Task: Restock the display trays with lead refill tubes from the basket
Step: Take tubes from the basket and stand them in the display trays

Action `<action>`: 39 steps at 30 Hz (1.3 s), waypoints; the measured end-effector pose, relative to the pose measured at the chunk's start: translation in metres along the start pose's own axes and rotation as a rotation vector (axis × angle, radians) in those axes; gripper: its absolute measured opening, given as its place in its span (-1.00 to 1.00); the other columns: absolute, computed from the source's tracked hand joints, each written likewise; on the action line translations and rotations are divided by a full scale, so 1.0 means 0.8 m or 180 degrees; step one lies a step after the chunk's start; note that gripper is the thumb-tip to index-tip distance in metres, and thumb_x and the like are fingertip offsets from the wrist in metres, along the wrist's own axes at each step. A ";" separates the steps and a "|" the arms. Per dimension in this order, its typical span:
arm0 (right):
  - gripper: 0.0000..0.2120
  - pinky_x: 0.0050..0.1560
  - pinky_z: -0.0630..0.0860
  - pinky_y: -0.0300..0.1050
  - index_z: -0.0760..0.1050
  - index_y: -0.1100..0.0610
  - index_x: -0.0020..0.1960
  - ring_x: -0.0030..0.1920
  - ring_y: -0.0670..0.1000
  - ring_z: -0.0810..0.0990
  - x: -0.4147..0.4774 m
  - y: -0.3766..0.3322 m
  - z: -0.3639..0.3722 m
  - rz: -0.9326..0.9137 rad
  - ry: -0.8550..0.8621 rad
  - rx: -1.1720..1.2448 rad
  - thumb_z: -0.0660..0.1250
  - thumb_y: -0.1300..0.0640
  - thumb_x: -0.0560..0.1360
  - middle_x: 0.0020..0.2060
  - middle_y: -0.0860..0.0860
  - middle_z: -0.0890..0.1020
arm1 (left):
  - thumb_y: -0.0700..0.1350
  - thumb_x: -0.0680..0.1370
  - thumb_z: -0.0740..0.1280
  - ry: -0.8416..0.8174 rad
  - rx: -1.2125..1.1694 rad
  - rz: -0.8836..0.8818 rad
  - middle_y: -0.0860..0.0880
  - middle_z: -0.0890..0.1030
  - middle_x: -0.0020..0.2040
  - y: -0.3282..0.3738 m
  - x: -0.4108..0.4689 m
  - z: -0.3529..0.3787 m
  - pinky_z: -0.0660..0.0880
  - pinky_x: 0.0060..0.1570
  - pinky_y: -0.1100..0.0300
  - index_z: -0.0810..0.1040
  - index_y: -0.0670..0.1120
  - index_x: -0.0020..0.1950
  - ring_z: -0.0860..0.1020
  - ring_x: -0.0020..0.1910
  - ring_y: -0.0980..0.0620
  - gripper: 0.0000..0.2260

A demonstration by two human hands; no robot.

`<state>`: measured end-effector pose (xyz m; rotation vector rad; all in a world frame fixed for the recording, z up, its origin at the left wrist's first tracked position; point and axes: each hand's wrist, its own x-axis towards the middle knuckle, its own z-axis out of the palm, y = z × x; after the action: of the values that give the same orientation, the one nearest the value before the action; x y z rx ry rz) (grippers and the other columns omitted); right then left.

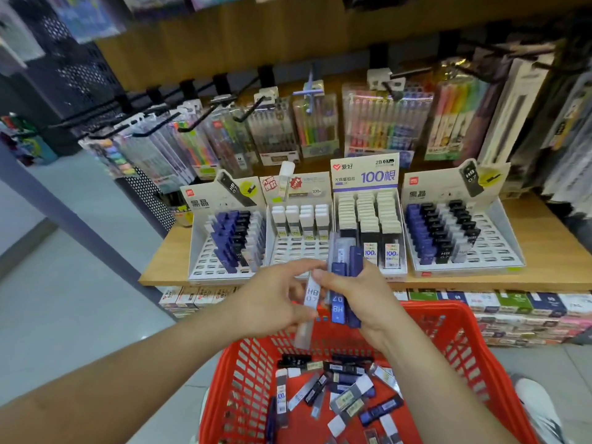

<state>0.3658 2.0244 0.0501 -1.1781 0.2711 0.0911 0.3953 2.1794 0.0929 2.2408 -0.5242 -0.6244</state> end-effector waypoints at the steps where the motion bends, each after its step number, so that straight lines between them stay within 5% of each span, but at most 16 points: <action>1: -0.82 -0.33 0.56 -0.09 0.53 0.22 0.01 -0.34 0.06 0.59 0.002 0.002 0.001 0.0119 -0.0063 0.0146 0.47 0.26 0.45 -0.29 0.10 0.63 | -0.24 0.46 0.45 0.0094 -0.0035 0.0017 0.07 0.51 -0.45 -0.005 0.003 -0.002 0.58 -0.26 0.13 0.39 0.12 0.34 0.56 -0.44 0.06 -0.47; 6: -0.70 -0.42 0.51 -0.12 0.51 0.23 0.11 -0.40 0.03 0.50 0.009 0.020 -0.001 0.0727 -0.0427 0.0257 0.49 0.22 0.42 -0.34 0.09 0.60 | -0.16 0.52 0.39 0.0837 -0.0716 -0.0057 -0.26 0.60 -0.30 -0.017 0.013 -0.026 0.64 -0.14 0.02 0.50 0.02 0.13 0.66 -0.26 -0.15 -0.78; 10: -0.65 -0.37 0.52 -0.13 0.49 0.24 0.14 -0.36 0.04 0.53 0.019 0.031 0.015 0.0776 -0.0560 -0.0027 0.49 0.30 0.41 -0.18 0.22 0.68 | -0.14 0.54 0.37 0.1138 -0.1365 -0.0138 -0.45 0.56 -0.10 -0.032 0.021 -0.045 0.61 -0.20 0.08 0.56 -0.03 0.02 0.65 -0.11 -0.24 -0.92; 13: -0.66 -0.35 0.51 -0.10 0.51 0.23 0.10 -0.36 0.05 0.55 0.031 0.033 0.033 0.0647 -0.0444 -0.0238 0.53 0.29 0.37 -0.07 0.33 0.66 | -0.16 0.50 0.41 0.1243 -0.1428 -0.0153 -0.40 0.57 -0.19 -0.049 0.019 -0.066 0.62 -0.20 0.08 0.60 -0.11 -0.02 0.64 -0.25 -0.16 -0.91; 17: -0.52 -0.39 0.53 -0.10 0.51 0.25 0.09 -0.39 0.04 0.56 0.044 0.029 0.062 0.0563 -0.0375 0.0028 0.54 0.11 0.24 -0.30 0.17 0.66 | -0.21 0.42 0.47 0.1408 -0.1143 -0.0194 -0.16 0.63 -0.31 -0.061 0.012 -0.121 0.61 -0.21 0.15 0.64 -0.17 -0.10 0.58 -0.37 0.02 -0.90; 21: -0.68 -0.41 0.54 -0.10 0.49 0.19 0.02 -0.41 0.06 0.56 0.058 0.013 0.084 0.0712 -0.0499 0.0072 0.47 0.07 0.37 -0.38 0.12 0.61 | -0.29 0.51 0.37 0.2248 -0.1053 0.0046 -0.12 0.58 -0.32 -0.084 0.010 -0.200 0.57 -0.28 0.32 0.62 -0.11 -0.18 0.55 -0.41 0.11 -0.88; 25: -0.83 -0.52 0.50 -0.15 0.45 0.23 -0.02 -0.50 0.04 0.50 0.080 0.002 0.092 0.0971 -0.0408 0.0081 0.42 0.24 0.47 -0.43 0.11 0.54 | -0.33 0.56 0.28 0.2470 -0.0006 -0.0073 -0.09 0.52 -0.39 -0.131 0.023 -0.240 0.44 -0.40 0.42 0.54 -0.04 -0.25 0.48 -0.52 0.22 -0.74; 29: -0.72 -0.49 0.53 -0.13 0.46 0.29 0.09 -0.45 0.09 0.55 0.095 0.007 0.089 0.1034 -0.0350 -0.0125 0.43 0.32 0.43 -0.39 0.16 0.57 | -0.29 0.54 0.32 0.2264 0.0695 -0.0387 0.01 0.54 -0.39 -0.182 0.055 -0.228 0.36 -0.29 0.33 0.51 0.00 -0.30 0.47 -0.42 0.16 -0.73; 33: -0.63 -0.48 0.56 -0.13 0.51 0.29 0.02 -0.41 0.10 0.59 0.100 0.024 0.086 0.0996 -0.0281 0.0118 0.48 0.22 0.27 -0.36 0.18 0.59 | -0.24 0.54 0.34 0.2112 0.0842 -0.0455 -0.03 0.63 -0.19 -0.208 0.075 -0.209 0.44 -0.07 0.24 0.62 -0.16 -0.10 0.55 -0.20 0.06 -0.92; 39: -0.65 -0.48 0.55 -0.13 0.54 0.30 -0.10 -0.47 0.08 0.54 0.096 0.044 0.089 0.1102 -0.0268 0.0015 0.50 0.15 0.20 -0.42 0.17 0.58 | -0.22 0.55 0.32 0.2054 0.1080 -0.0357 -0.07 0.65 0.00 -0.225 0.084 -0.203 0.46 0.11 0.14 0.66 -0.17 0.01 0.55 0.03 -0.03 -0.87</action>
<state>0.4438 2.0979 0.0243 -1.1102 0.3989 0.4417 0.5739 2.3476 0.0394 2.6226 -0.1809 0.1689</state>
